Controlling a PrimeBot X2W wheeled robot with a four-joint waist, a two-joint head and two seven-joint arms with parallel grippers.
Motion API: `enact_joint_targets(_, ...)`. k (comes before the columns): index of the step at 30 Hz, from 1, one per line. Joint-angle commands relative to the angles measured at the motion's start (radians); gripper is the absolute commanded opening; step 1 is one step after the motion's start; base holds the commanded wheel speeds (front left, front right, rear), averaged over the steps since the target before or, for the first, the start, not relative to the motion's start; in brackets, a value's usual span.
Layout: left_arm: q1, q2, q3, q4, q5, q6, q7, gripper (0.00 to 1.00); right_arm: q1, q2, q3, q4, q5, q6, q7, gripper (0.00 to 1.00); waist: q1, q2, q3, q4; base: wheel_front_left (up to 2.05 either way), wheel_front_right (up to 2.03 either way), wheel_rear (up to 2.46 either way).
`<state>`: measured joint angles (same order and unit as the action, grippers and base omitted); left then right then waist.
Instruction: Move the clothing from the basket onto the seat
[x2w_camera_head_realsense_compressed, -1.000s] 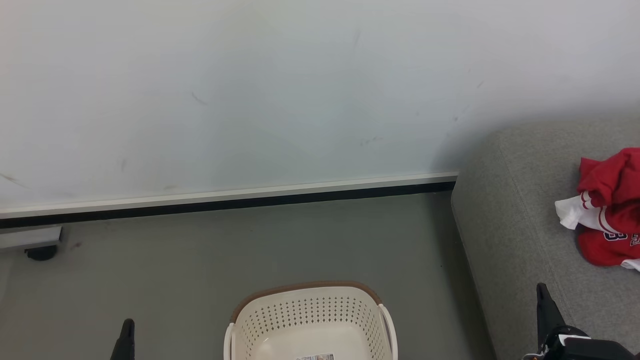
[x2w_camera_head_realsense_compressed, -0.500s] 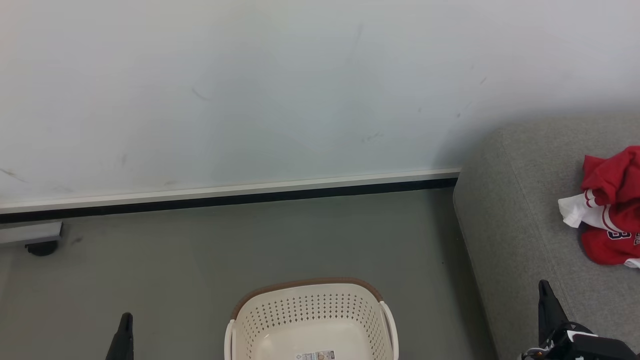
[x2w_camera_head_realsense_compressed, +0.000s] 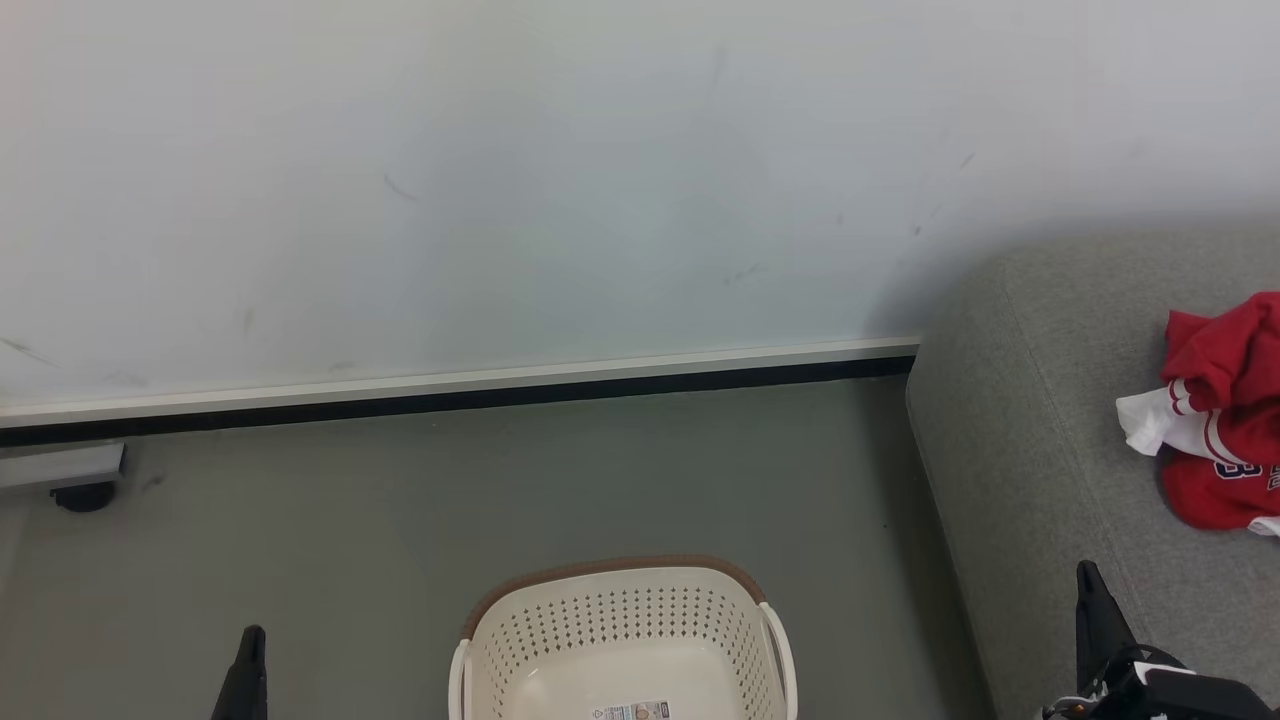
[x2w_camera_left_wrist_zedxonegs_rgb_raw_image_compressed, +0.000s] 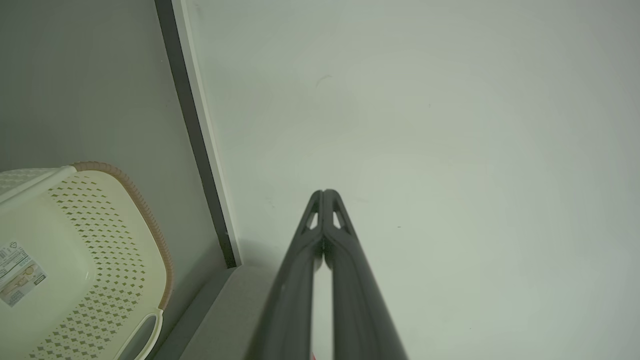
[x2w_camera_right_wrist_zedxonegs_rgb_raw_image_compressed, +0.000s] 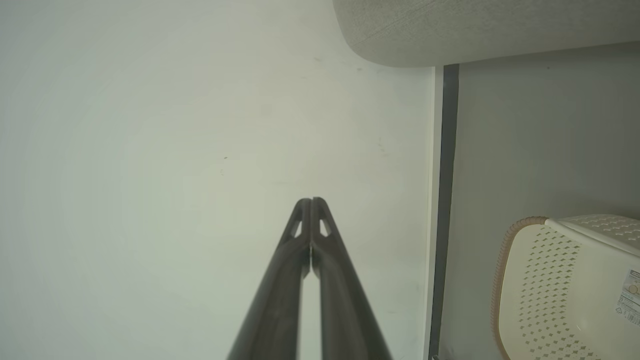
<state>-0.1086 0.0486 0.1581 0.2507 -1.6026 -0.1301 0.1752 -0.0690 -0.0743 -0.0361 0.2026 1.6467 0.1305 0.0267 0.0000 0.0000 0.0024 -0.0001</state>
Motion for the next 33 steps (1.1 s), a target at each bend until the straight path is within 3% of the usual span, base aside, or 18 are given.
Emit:
enact_joint_targets(1, -0.01, 0.003, 0.003, 0.002, -0.009, -0.002, 0.004, 0.0, 0.002, 0.001, -0.001, -0.002, 0.0, 0.0, 0.002, 0.0, 0.0, 0.0, 0.0, 0.0, 0.0, 0.0, 0.0)
enact_joint_targets(33, -0.01, 0.003, 0.003, 0.002, -0.009, -0.002, 0.003, 0.0, 0.001, 0.009, -0.011, -0.001, -0.01, 0.0, 0.01, 0.0, 0.0, 0.0, 0.0, 0.0, 0.0, 0.0, 0.0)
